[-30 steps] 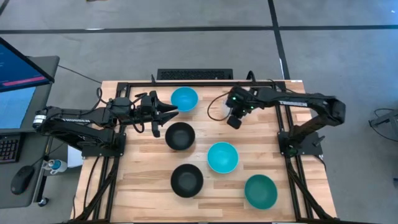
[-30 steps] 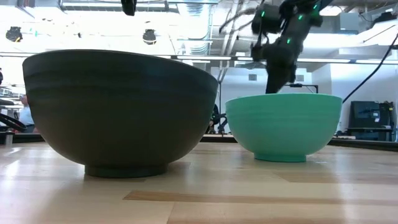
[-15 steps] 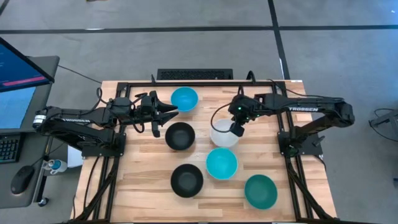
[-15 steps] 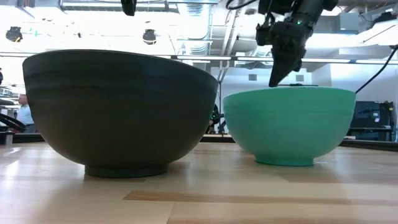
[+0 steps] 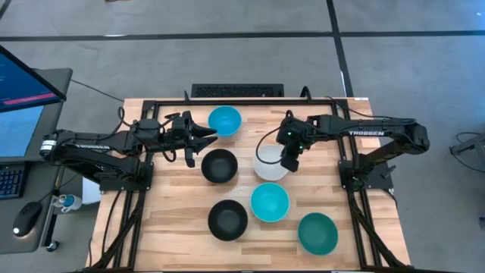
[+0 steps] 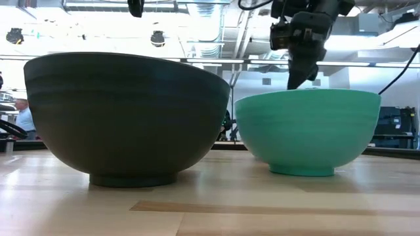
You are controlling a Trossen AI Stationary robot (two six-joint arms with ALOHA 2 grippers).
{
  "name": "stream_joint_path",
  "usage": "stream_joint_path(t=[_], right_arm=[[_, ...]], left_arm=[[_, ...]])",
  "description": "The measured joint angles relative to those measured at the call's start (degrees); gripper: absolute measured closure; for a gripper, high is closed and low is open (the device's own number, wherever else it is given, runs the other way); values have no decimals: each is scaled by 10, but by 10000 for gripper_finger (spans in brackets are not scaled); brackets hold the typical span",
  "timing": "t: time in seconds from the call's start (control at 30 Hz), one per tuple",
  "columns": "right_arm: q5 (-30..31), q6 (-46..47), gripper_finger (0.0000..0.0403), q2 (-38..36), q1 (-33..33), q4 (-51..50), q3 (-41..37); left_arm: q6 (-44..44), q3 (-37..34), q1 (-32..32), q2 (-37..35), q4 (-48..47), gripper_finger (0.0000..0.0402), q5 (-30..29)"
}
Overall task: Nest bowls inside each other
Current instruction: Stack the white bowl on top of the light blue bowl
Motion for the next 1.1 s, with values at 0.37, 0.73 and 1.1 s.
stream_joint_path(t=[0.37, 0.73, 1.1], right_arm=[[-1, -44, 195, 51, 27, -76, 0], [-1, -46, 178, 67, 68, -54, 0], [65, -189, 189, 65, 124, -56, 0]], left_arm=[[-1, 0, 0, 0, 1, 287, 1], [-14, 0, -1, 0, 0, 287, 1], [-27, 0, -1, 0, 0, 287, 0]])
